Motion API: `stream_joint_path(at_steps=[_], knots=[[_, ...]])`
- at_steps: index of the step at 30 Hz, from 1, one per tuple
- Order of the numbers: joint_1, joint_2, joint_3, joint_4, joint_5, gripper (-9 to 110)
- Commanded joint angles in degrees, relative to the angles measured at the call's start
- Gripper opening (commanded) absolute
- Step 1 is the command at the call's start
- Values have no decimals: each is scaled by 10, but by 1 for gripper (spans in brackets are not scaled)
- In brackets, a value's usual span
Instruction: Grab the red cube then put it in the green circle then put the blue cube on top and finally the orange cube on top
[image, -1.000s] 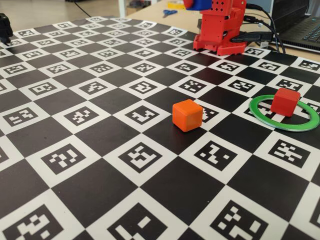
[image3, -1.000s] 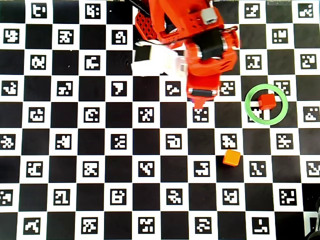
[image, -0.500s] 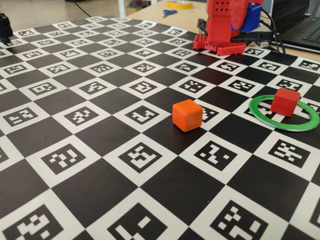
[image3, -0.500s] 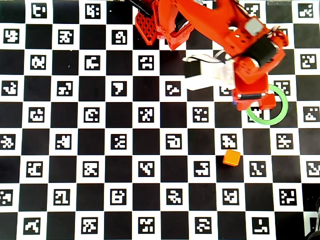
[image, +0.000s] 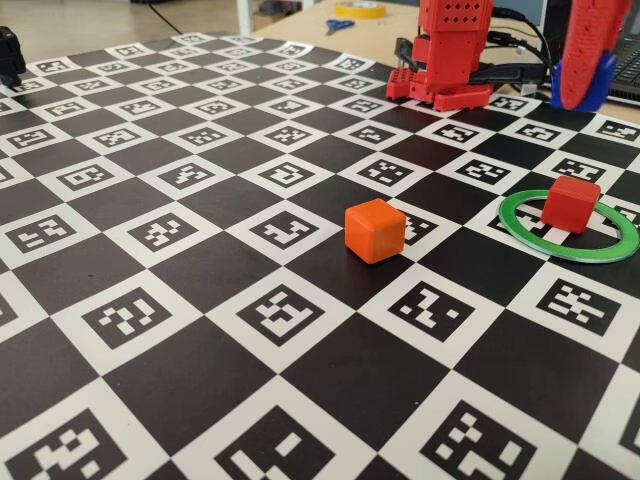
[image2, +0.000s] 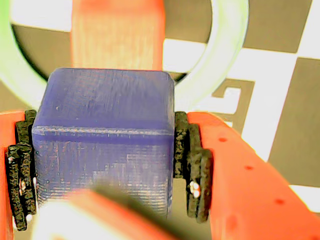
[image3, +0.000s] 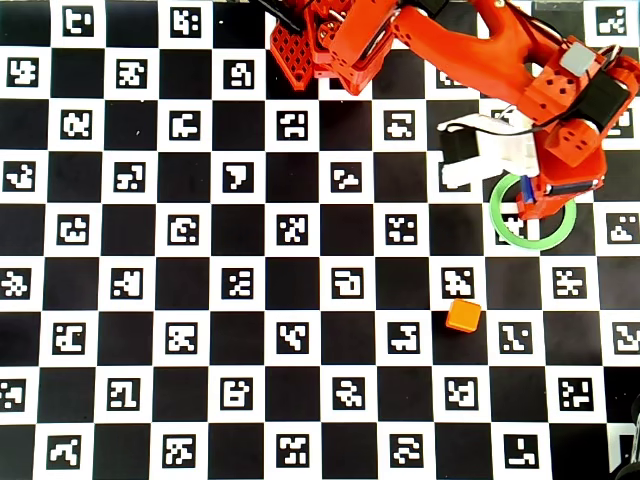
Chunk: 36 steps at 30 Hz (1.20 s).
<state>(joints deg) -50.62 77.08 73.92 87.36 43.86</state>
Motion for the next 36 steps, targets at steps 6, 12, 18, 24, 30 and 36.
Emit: stream_joint_path(at_steps=[6, 12, 18, 24, 30, 36], knots=[[14, 0, -44, -50, 38, 1], [20, 0, -18, -85, 62, 1], [-1, 4, 19, -111, 63, 1], [-19, 2, 49, -128, 61, 1], [-21, -2, 72, -139, 58, 1], [-21, -3, 97, -149, 53, 1]])
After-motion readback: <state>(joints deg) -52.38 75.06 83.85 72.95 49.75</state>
